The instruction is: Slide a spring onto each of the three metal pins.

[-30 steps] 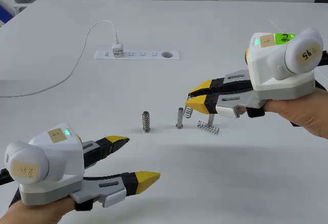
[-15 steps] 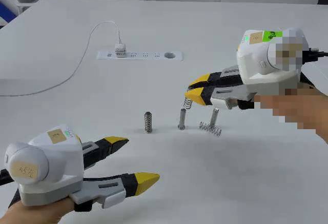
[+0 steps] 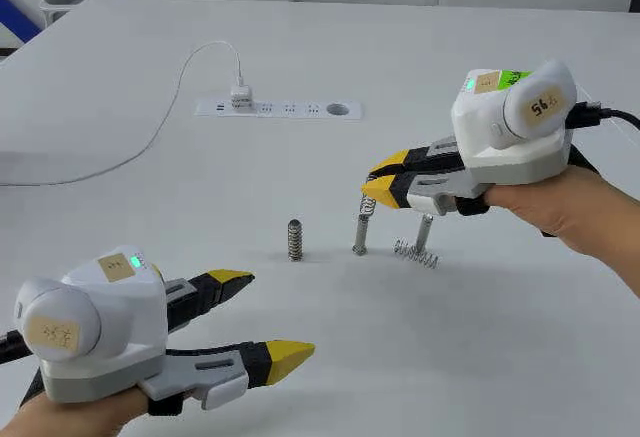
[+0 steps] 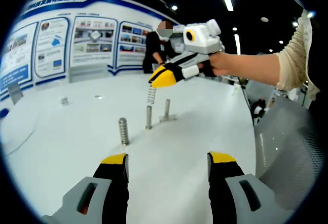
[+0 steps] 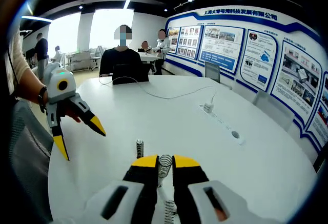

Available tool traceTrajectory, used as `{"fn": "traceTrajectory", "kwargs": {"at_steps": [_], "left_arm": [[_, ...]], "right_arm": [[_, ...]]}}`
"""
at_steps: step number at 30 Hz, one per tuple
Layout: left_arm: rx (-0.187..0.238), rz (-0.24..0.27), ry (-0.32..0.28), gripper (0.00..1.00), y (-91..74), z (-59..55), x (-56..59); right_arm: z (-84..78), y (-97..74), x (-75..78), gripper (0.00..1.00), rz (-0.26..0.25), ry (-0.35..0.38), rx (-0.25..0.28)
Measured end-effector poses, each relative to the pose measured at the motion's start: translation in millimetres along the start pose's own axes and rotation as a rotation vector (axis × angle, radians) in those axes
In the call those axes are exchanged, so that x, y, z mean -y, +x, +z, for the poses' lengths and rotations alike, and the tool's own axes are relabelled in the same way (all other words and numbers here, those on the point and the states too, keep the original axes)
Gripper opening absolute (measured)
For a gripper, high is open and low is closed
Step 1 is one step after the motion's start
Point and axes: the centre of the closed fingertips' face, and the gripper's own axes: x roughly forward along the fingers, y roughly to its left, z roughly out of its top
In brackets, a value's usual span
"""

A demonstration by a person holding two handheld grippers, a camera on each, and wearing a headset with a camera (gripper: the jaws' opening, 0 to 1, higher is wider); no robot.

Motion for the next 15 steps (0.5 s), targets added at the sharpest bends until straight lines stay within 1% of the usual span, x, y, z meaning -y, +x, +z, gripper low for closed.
{"fn": "traceTrajectory", "kwargs": {"at_steps": [15], "left_arm": [[-0.004, -0.002, -0.006, 0.63, 0.3, -1.9, 0.3]], "right_arm": [[-6.4, 5.1, -0.8, 0.11, 0.011, 0.008, -0.017]]}}
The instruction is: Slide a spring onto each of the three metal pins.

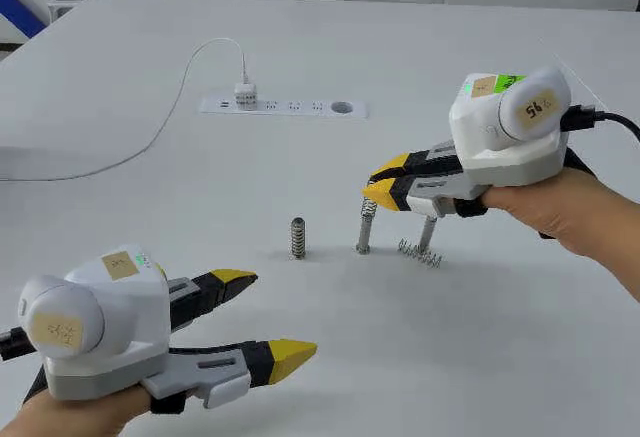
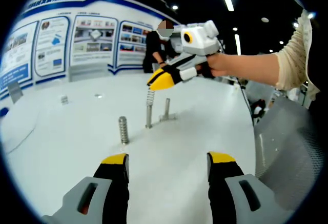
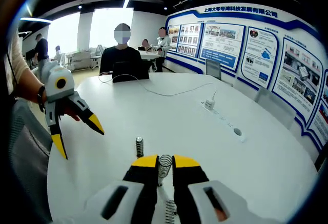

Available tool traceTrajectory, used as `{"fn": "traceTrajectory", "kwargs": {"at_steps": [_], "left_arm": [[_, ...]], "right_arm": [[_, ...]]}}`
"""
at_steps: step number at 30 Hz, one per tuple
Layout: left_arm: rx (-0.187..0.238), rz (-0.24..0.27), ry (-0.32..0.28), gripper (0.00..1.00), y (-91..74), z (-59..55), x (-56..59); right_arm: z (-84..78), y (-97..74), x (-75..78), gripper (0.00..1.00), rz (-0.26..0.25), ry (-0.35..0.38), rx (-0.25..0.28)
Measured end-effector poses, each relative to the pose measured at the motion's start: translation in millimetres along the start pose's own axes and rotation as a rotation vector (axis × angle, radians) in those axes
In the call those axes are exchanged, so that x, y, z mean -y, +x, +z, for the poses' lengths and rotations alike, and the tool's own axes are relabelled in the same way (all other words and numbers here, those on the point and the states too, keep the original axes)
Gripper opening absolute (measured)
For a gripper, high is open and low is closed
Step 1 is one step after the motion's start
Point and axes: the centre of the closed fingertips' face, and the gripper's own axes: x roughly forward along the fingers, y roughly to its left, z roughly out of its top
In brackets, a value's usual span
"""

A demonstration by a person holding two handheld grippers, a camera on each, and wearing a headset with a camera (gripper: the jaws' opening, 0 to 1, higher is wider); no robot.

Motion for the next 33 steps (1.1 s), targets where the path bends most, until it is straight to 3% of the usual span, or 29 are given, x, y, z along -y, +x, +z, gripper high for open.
{"fn": "traceTrajectory", "kwargs": {"at_steps": [33], "left_arm": [[-0.007, -0.003, -0.005, 0.62, 1.8, -3.6, -0.7]], "right_arm": [[-30.5, 24.3, -5.0, 0.12, 0.007, 0.033, -0.056]]}}
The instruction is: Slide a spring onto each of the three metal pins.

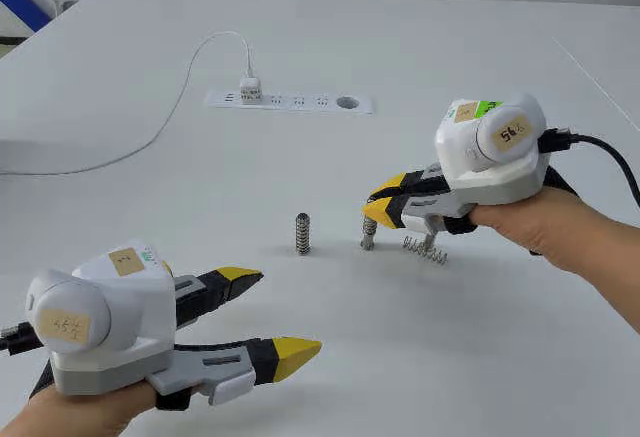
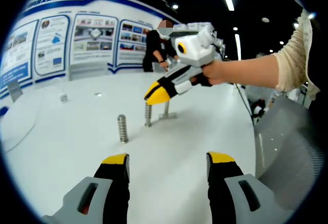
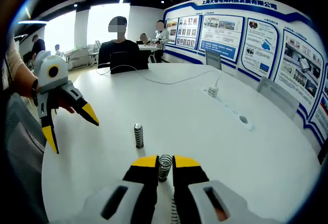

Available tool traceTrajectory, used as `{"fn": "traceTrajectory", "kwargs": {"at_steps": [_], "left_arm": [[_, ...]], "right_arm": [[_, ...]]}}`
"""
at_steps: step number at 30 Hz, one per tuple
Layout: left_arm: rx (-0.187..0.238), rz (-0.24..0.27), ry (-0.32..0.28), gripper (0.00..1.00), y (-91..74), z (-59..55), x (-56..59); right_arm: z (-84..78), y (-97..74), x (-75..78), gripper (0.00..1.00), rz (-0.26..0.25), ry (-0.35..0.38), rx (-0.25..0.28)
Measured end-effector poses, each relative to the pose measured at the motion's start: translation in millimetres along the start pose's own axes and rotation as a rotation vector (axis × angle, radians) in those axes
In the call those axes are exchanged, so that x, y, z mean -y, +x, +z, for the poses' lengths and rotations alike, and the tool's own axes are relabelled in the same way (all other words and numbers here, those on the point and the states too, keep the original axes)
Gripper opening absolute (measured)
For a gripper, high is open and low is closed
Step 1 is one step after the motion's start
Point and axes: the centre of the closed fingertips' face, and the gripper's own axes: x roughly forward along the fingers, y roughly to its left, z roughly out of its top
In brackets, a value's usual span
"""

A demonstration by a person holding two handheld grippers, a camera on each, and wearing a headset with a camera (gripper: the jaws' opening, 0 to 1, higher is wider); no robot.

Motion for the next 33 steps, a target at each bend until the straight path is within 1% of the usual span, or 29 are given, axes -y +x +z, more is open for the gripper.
{"fn": "traceTrajectory", "kwargs": {"at_steps": [5, 13, 21, 27, 30, 33], "left_arm": [[0.000, 0.002, -0.001, 0.62, -0.5, -0.2, -0.9], [0.000, 0.002, -0.001, 0.61, -0.1, -0.1, -0.5], [-0.001, 0.004, -0.002, 0.61, -0.6, -1.0, -1.3], [-0.002, 0.004, 0.000, 0.61, -1.0, -1.3, -1.4], [0.000, 0.004, 0.001, 0.61, -1.4, -0.5, -1.8], [0.000, 0.004, 0.002, 0.61, -1.7, 0.1, -1.9]], "right_arm": [[-6.5, 2.5, 0.0, 0.12, -0.004, 0.005, -0.014], [-11.5, 6.2, -2.8, 0.12, -0.008, -0.006, -0.035], [-16.4, 8.8, -2.6, 0.12, -0.010, 0.002, -0.048], [-16.8, 10.1, -0.7, 0.12, -0.014, 0.002, -0.046], [-17.6, 10.2, -0.4, 0.16, -0.018, 0.004, -0.048], [-17.1, 9.2, 1.0, 0.16, -0.022, 0.006, -0.044]]}}
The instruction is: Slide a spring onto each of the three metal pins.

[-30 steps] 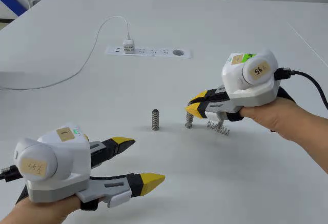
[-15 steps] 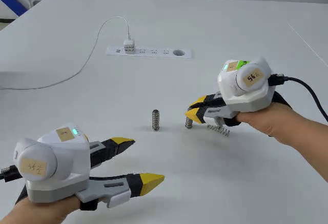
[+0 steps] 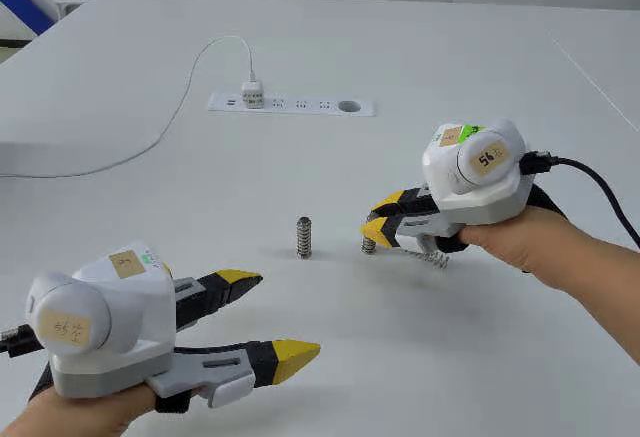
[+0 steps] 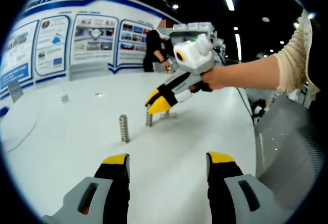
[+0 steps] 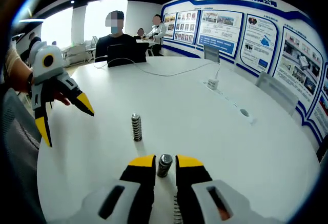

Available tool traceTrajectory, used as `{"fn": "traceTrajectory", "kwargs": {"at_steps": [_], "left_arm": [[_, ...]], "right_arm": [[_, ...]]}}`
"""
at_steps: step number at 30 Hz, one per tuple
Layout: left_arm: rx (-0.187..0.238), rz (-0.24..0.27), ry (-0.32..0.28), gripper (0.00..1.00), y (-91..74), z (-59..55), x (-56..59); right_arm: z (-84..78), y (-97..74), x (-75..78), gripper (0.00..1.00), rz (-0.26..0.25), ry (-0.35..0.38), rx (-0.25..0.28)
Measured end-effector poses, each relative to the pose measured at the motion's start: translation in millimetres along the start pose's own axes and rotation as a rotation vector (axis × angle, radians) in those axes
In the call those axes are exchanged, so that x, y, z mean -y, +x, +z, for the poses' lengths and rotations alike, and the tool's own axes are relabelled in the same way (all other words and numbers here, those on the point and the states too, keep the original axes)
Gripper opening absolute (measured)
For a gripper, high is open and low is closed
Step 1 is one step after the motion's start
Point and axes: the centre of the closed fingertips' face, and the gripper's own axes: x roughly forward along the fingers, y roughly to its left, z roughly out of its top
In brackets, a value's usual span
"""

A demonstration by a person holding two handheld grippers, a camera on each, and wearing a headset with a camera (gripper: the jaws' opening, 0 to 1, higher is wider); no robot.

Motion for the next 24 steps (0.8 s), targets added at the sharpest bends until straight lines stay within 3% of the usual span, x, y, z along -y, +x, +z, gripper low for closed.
{"fn": "traceTrajectory", "kwargs": {"at_steps": [16, 24], "left_arm": [[0.008, 0.005, 0.005, 0.62, 0.0, 3.7, -1.6], [0.010, 0.004, 0.005, 0.62, 1.7, 4.8, -1.3]], "right_arm": [[-6.1, -25.8, -1.8, 0.20, -0.032, 0.013, 0.020], [-17.4, -37.2, -7.2, 0.20, -0.039, 0.023, 0.020]]}}
